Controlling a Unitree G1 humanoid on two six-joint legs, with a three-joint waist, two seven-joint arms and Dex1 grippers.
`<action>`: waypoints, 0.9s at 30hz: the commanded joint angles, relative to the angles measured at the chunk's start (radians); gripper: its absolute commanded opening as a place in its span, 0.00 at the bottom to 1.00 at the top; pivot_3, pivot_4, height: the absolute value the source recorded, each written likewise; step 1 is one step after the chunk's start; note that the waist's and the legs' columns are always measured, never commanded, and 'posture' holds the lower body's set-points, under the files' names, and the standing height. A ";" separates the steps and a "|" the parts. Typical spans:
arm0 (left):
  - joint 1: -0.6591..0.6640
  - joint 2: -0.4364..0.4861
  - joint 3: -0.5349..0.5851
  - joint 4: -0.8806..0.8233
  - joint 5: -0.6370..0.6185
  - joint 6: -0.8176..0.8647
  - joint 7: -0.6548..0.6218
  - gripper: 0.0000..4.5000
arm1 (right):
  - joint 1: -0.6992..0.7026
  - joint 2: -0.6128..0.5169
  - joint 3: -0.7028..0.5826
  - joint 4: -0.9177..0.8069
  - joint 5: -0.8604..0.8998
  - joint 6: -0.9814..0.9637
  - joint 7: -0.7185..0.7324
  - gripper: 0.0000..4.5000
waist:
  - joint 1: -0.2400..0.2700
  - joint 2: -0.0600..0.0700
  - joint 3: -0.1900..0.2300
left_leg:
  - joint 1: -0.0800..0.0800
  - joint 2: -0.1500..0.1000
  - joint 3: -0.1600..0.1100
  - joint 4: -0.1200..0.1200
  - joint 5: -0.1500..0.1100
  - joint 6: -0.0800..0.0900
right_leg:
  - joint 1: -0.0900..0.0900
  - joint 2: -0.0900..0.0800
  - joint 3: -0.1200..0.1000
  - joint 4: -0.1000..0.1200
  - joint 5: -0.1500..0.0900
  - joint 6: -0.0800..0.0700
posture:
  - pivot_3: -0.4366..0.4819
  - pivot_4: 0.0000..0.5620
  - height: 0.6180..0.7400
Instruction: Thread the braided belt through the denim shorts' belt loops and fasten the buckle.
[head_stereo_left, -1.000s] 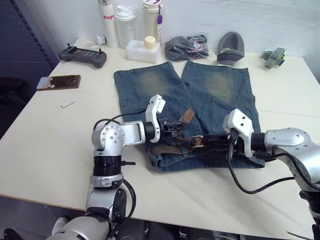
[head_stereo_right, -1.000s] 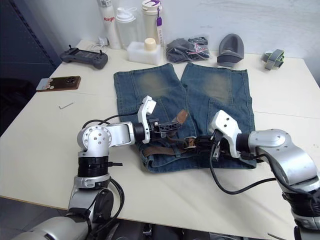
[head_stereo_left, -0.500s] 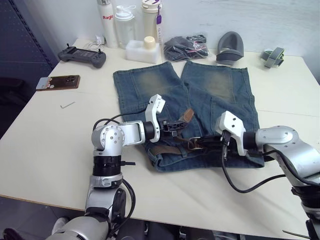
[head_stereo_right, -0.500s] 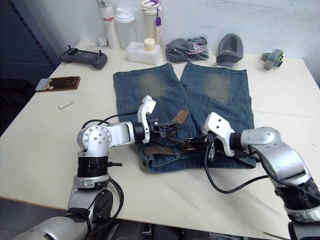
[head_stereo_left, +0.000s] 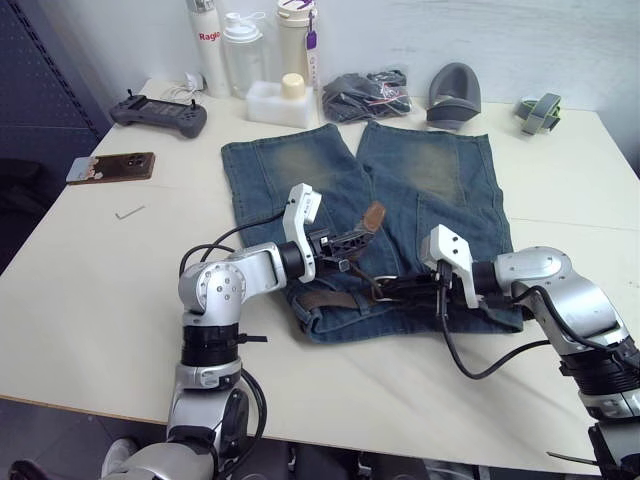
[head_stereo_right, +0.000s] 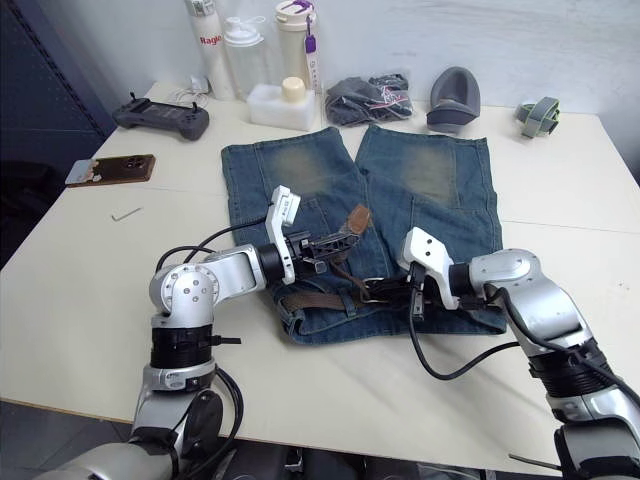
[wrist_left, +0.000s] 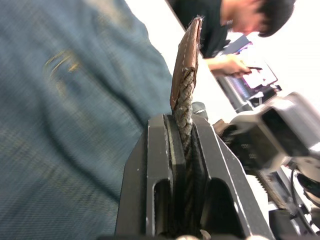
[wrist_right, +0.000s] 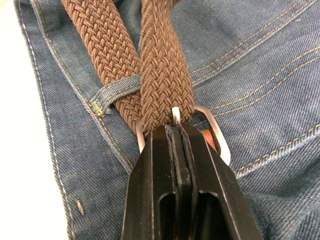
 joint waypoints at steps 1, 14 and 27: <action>0.076 0.034 -0.112 -0.065 0.127 -0.294 -0.100 0.00 | 0.026 0.012 0.048 0.044 -0.025 0.043 0.014 0.01 | -0.002 0.000 0.000 | 0.001 0.000 0.000 0.000 0.000 0.000 | 0.001 0.000 0.000 0.000 0.000 0.000 | 0.48 0.27 0.31; 0.283 0.065 -0.055 -0.031 0.116 -0.575 -0.219 0.00 | -0.037 0.036 -0.084 -0.016 0.128 0.231 0.004 0.01 | -0.003 0.002 0.001 | -0.001 0.001 -0.001 0.000 -0.001 0.001 | -0.001 -0.001 0.000 -0.001 0.000 -0.001 | 0.48 0.27 0.31; 0.331 0.107 -0.095 -0.071 0.096 -0.554 -0.253 0.00 | -0.101 0.061 -0.021 0.045 0.109 0.239 0.039 0.01 | -0.003 0.004 0.002 | -0.002 0.001 -0.001 -0.002 -0.002 0.001 | -0.002 -0.001 0.000 -0.002 0.000 -0.001 | 0.48 0.27 0.31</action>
